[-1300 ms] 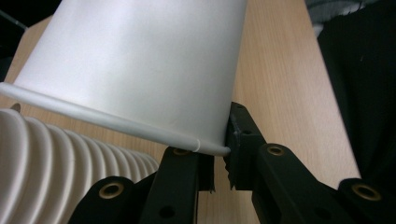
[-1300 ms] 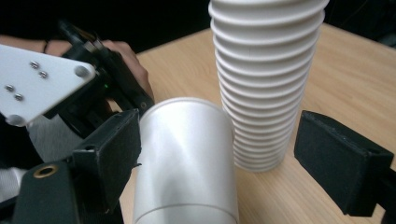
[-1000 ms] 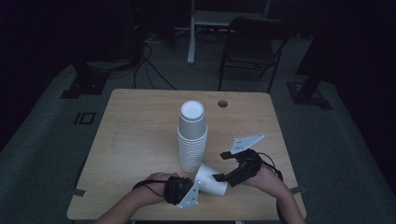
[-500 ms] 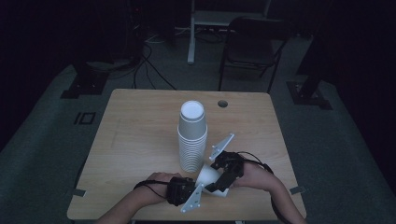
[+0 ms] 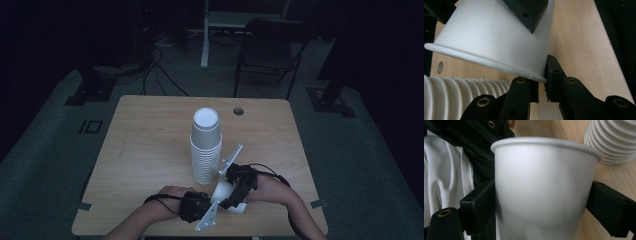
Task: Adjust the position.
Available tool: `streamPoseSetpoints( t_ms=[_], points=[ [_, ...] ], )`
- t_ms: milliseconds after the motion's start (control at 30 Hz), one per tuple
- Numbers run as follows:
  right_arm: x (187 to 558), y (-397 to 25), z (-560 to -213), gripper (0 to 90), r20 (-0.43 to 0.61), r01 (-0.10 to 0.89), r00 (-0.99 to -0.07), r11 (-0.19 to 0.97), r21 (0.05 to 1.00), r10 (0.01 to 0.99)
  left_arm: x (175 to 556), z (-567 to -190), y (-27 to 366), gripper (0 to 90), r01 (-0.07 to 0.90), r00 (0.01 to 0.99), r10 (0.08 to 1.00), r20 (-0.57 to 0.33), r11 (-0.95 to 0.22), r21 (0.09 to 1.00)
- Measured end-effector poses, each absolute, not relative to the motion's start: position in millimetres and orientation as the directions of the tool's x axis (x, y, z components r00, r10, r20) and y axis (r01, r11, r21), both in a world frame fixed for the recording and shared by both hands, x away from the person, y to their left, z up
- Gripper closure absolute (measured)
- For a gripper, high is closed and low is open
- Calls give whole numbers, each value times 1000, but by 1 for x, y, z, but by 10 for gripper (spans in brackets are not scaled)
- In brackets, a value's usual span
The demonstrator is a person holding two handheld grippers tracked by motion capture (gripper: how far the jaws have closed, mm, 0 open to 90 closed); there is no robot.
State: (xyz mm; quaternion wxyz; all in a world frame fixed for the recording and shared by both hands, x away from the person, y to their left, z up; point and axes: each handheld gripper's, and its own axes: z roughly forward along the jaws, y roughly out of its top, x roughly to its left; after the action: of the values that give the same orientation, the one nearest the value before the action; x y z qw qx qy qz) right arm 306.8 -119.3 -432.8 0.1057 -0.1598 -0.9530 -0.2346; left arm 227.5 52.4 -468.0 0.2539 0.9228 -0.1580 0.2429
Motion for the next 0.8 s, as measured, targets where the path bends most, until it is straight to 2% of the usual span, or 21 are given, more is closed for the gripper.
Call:
streamPoseSetpoints(
  t_ms=[233, 400, 500, 533, 633, 800],
  points=[
    [307, -122, -427, 170, 233, 351, -934, 817, 457, 271, 234, -466, 56, 816, -373, 848, -111, 518, -819, 436],
    [305, -124, -426, 184, 210, 332, -942, 813, 479, 261, 234, -465, 56, 808, -381, 843, -114, 526, -816, 434],
    [304, -124, -427, 191, 197, 327, -944, 818, 473, 264, 235, -463, 58, 745, -384, 837, -102, 538, -810, 443],
    [305, -125, -428, 193, 203, 331, -943, 817, 473, 265, 235, -461, 59, 678, -379, 836, -90, 541, -807, 453],
    [305, -128, -430, 196, 190, 330, -944, 811, 483, 271, 237, -459, 62, 576, -353, 844, -44, 534, -795, 493],
    [307, -141, -428, 199, 187, 349, -937, 773, 529, 294, 241, -460, 70, 489, -304, 859, 19, 511, -785, 539]
  ],
)
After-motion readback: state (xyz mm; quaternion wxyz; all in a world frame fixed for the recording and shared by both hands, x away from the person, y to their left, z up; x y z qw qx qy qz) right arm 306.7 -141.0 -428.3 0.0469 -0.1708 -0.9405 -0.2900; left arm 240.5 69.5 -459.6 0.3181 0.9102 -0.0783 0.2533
